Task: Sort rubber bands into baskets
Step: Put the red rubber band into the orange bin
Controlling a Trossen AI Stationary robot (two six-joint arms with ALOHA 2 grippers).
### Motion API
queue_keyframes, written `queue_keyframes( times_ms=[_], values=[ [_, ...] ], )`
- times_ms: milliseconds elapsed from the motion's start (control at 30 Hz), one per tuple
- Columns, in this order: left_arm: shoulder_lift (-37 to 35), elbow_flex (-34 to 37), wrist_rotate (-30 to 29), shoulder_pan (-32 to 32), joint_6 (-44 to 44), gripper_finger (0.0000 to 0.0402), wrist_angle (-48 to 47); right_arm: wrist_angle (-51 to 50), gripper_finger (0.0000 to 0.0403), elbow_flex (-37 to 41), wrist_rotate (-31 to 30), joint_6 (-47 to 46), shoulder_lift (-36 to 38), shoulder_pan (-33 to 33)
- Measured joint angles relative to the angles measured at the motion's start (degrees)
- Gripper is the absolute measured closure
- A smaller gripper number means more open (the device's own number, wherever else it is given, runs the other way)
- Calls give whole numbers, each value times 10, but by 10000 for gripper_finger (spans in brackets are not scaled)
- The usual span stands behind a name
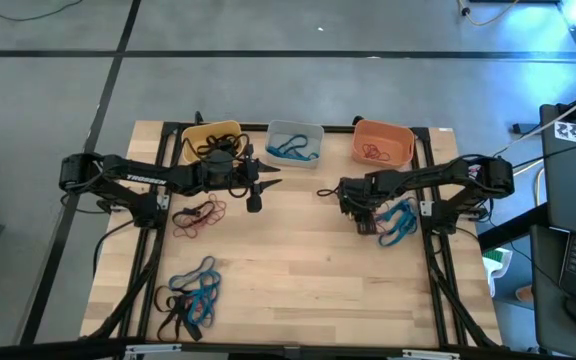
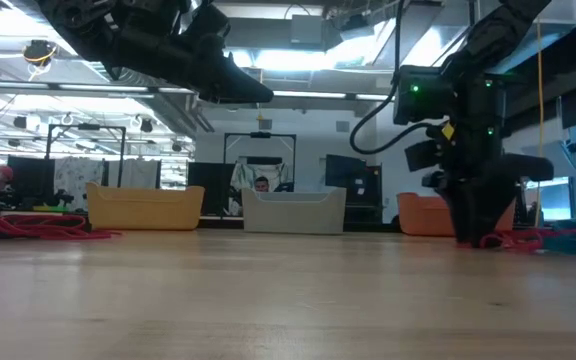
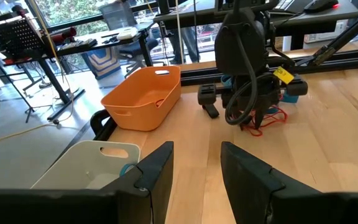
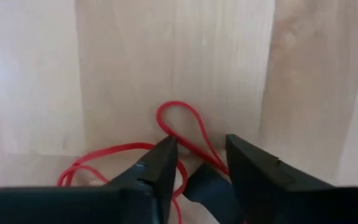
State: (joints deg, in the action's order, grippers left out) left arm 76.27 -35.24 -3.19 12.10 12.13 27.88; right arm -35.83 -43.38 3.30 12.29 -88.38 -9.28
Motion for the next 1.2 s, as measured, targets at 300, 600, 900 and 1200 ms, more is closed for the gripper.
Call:
queue_keyframes(
  times_ms=[300,600,900,1200],
  values=[
    [0,0,0,0,0,271,0,-1,393,0,30,0,0,0],
    [0,0,0,0,0,271,0,-2,398,-3,34,0,8,0],
    [0,0,0,0,0,271,0,-39,401,-37,4,0,57,0],
    [0,0,0,0,0,271,0,-49,401,-66,-61,0,131,0]
  ],
)
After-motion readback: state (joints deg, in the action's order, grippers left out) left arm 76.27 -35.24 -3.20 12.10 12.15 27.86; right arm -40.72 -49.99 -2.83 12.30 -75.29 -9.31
